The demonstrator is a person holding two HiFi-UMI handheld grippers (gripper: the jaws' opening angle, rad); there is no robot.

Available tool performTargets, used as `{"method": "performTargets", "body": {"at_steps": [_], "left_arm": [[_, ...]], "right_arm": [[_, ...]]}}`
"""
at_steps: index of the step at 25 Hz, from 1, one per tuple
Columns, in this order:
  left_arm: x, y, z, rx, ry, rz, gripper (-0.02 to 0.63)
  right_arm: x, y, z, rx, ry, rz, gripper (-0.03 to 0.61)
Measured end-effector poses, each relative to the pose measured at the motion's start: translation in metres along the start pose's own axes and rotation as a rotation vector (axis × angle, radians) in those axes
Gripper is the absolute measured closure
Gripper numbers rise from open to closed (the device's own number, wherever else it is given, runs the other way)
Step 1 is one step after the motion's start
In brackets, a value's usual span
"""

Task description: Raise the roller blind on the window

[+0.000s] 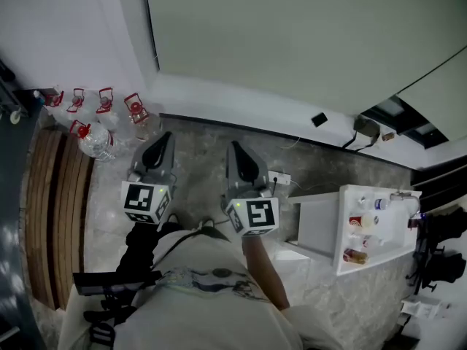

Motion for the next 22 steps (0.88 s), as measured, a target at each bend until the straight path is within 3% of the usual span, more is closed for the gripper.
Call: {"method": "performTargets", "body": {"at_steps": [5,10,22], "left_arm": [[-0.005,0.000,-0.001,0.004,-0.033,0.025,0.615],[-0.009,-0.001,0.012,0.052,-0.011,0.047,0.615],[-0.018,0.076,0.091,0.044,-0.026,0.008,0.615]], "right_arm": [[0.008,-0.006,-0.014,0.038,0.002,-0.009,0.577],[0.000,0.000,-0.027,0.038,0.025,0.016,0.577],[0.007,0.106,-0.032,0.000,0.012,0.015,0.577]]}}
Point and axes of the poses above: the fingertips, and each gripper's own axes: y forward along the fingers, z to its left, x out of its top, the point moved 3 cm from there along -y, backward along the fingers, and after that the axes turned 15 degrees about y, right-handed, at the moved point
